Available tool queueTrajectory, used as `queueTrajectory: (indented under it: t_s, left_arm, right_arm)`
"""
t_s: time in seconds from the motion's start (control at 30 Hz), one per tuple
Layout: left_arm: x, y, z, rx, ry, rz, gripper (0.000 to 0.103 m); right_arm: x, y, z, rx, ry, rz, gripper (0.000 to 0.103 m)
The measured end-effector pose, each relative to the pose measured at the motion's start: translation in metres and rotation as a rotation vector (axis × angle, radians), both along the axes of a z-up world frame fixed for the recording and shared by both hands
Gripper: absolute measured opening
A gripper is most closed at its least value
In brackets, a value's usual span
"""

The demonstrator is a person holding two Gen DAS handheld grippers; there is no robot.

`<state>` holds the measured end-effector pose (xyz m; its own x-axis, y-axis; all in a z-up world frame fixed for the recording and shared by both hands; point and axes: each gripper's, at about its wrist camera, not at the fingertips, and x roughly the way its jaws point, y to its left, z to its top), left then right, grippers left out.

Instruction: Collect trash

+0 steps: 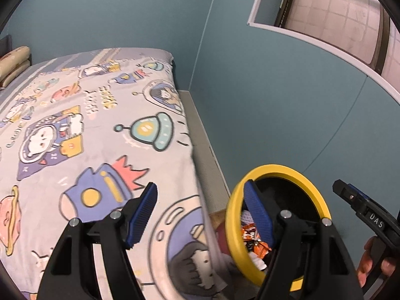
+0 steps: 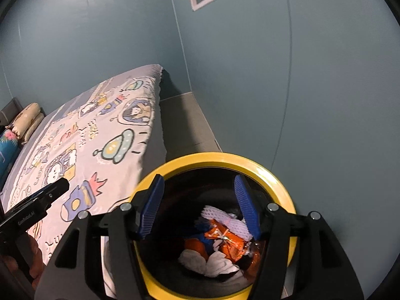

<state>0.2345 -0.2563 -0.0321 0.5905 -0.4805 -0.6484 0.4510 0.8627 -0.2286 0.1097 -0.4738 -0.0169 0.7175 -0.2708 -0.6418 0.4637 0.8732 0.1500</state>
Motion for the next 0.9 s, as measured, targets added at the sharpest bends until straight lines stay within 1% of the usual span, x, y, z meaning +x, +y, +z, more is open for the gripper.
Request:
queueTrajectory:
  t_s: [0.13,0.3,0.57,0.8,0.9]
  left_arm:
    - [-0.004,0.03,0.006,0.008,-0.029,0.044,0.068]
    - [-0.006,0.068,0.012,0.013,-0.045,0.097,0.068]
    - [-0.022,0.137,0.028,0.03,-0.106,0.192,0.068]
    - [-0.04,0.194,0.038,0.004,-0.126,0.265,0.068]
    - [-0.051,0.217,0.044,-0.007,-0.143,0.294,0.073]
  right_arm:
    - [0.005,0.023,0.006,-0.004,-0.009,0.039,0.056]
    - [0.015,0.057,0.014,-0.006,-0.022,0.105,0.056]
    - [0.024,0.124,0.029,-0.006,-0.059,0.231,0.056]
    - [0.024,0.182,0.038,-0.008,-0.093,0.322,0.056]
    - [0.021,0.202,0.042,-0.004,-0.107,0.34,0.057]
